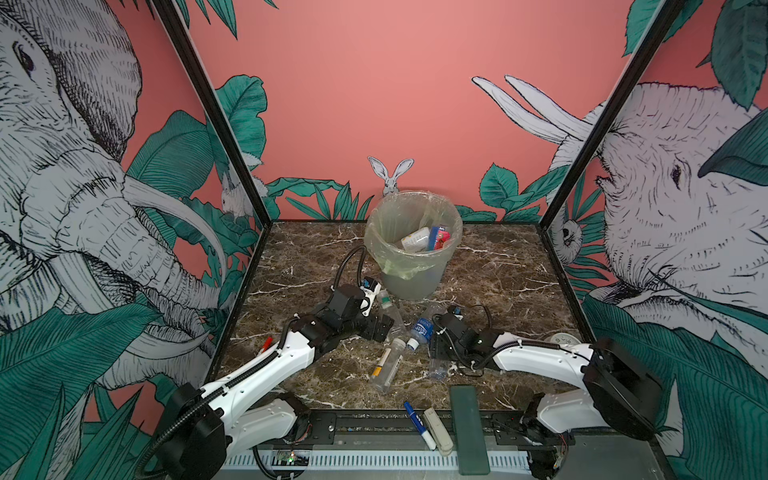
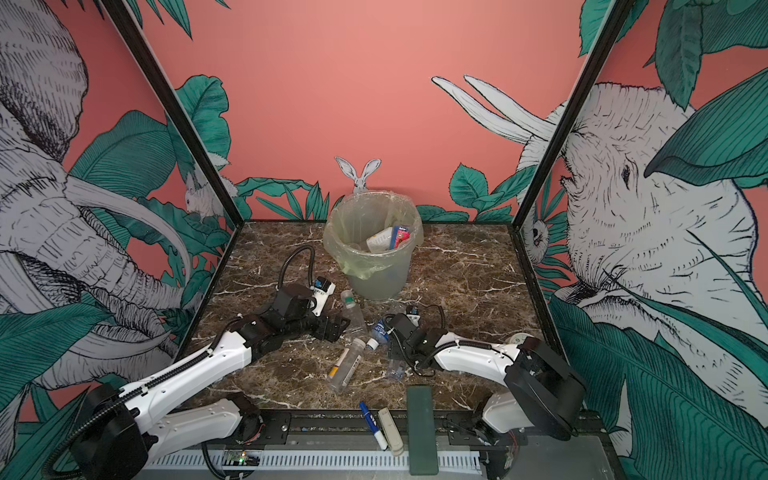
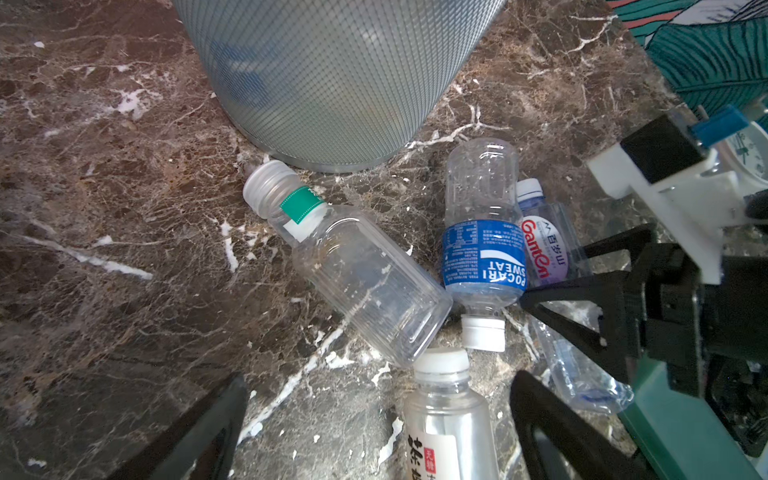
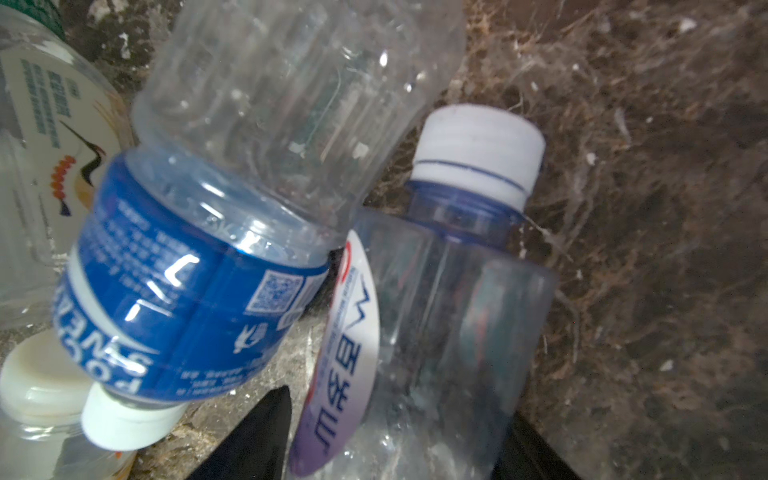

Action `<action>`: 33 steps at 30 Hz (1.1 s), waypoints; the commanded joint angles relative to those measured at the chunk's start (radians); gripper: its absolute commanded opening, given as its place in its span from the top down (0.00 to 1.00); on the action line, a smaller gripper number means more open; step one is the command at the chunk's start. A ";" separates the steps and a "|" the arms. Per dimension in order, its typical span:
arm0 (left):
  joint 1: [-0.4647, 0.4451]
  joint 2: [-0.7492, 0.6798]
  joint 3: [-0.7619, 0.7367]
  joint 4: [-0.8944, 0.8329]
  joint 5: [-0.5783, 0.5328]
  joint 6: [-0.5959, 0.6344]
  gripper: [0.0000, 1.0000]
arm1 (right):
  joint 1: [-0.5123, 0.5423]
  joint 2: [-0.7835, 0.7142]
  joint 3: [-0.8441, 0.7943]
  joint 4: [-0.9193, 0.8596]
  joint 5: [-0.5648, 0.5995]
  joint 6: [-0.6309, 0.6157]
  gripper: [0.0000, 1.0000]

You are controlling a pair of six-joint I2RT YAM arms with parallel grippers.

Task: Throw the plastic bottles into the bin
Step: 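Close the right gripper on the purple-label bottle and lift it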

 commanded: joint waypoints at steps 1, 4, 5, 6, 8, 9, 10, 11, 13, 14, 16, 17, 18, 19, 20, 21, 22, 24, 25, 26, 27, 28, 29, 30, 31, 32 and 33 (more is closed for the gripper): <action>-0.003 0.000 -0.003 0.025 -0.012 -0.013 0.01 | -0.002 0.008 -0.008 0.004 0.023 0.015 0.31; -0.004 0.008 -0.001 0.026 -0.012 -0.013 0.00 | -0.004 0.004 -0.006 0.005 0.024 0.011 0.35; -0.030 0.010 -0.001 0.028 -0.012 -0.014 0.00 | -0.005 0.001 -0.005 0.005 0.026 0.008 0.38; -0.034 0.012 -0.001 0.029 -0.010 -0.014 0.00 | -0.006 -0.002 -0.003 0.003 0.029 0.005 0.40; -0.036 0.013 0.000 0.031 -0.012 -0.015 0.00 | -0.005 -0.011 -0.003 0.004 0.031 -0.001 0.43; -0.038 0.014 0.000 0.031 -0.012 -0.017 0.00 | -0.005 -0.019 -0.005 0.005 0.034 -0.001 0.45; -0.039 0.014 0.001 0.031 -0.012 -0.017 0.00 | -0.006 -0.026 -0.008 0.007 0.038 -0.002 0.47; -0.040 0.015 0.002 0.033 -0.013 -0.017 0.01 | -0.006 -0.034 -0.011 0.007 0.042 -0.002 0.49; -0.040 0.015 0.002 0.033 -0.015 -0.018 0.00 | -0.007 -0.052 -0.012 0.000 0.052 -0.004 0.52; -0.041 0.014 0.003 0.033 -0.015 -0.018 0.00 | -0.006 -0.062 -0.014 -0.007 0.059 -0.005 0.53; -0.043 0.018 0.004 0.034 -0.015 -0.017 0.00 | -0.006 -0.087 -0.016 -0.017 0.075 -0.009 0.54; -0.044 0.018 0.004 0.032 -0.015 -0.018 0.00 | -0.006 -0.102 -0.015 -0.026 0.087 -0.012 0.54; -0.046 0.019 0.004 0.032 -0.015 -0.018 0.01 | -0.006 -0.118 -0.015 -0.034 0.099 -0.016 0.54; -0.047 0.019 0.005 0.032 -0.015 -0.018 0.00 | -0.006 -0.132 -0.014 -0.043 0.109 -0.022 0.54; -0.047 0.021 0.005 0.033 -0.016 -0.018 0.01 | -0.007 -0.148 -0.011 -0.051 0.121 -0.028 0.54; -0.049 0.021 0.006 0.033 -0.016 -0.016 0.00 | -0.006 -0.163 -0.010 -0.061 0.131 -0.036 0.54; -0.050 0.023 0.008 0.033 -0.016 -0.016 0.00 | -0.006 -0.177 -0.009 -0.065 0.139 -0.043 0.54; -0.052 0.027 0.011 0.032 -0.016 -0.015 0.00 | -0.007 -0.211 -0.014 -0.065 0.153 -0.061 0.54; -0.053 0.030 0.014 0.032 -0.016 -0.015 0.01 | -0.006 -0.228 -0.020 -0.053 0.155 -0.071 0.55; -0.053 0.030 0.017 0.032 -0.018 -0.015 0.01 | -0.007 -0.248 -0.031 -0.032 0.157 -0.085 0.55; -0.056 0.033 0.018 0.034 -0.018 -0.015 0.00 | -0.007 -0.267 -0.038 -0.016 0.157 -0.099 0.55; -0.056 0.036 0.020 0.034 -0.018 -0.014 0.00 | -0.006 -0.283 -0.043 -0.010 0.161 -0.111 0.55; -0.058 0.037 0.023 0.033 -0.018 -0.015 0.00 | -0.006 -0.302 -0.045 -0.004 0.167 -0.129 0.55; -0.058 0.041 0.025 0.033 -0.019 -0.014 0.00 | -0.006 -0.321 -0.045 -0.005 0.176 -0.145 0.55; -0.061 0.042 0.027 0.033 -0.019 -0.015 0.00 | -0.006 -0.338 -0.046 -0.005 0.184 -0.158 0.55; -0.062 0.043 0.027 0.033 -0.021 -0.015 0.00 | -0.006 -0.357 -0.048 -0.004 0.191 -0.177 0.55; -0.063 0.044 0.028 0.032 -0.021 -0.016 0.00 | -0.006 -0.379 -0.049 0.000 0.197 -0.195 0.55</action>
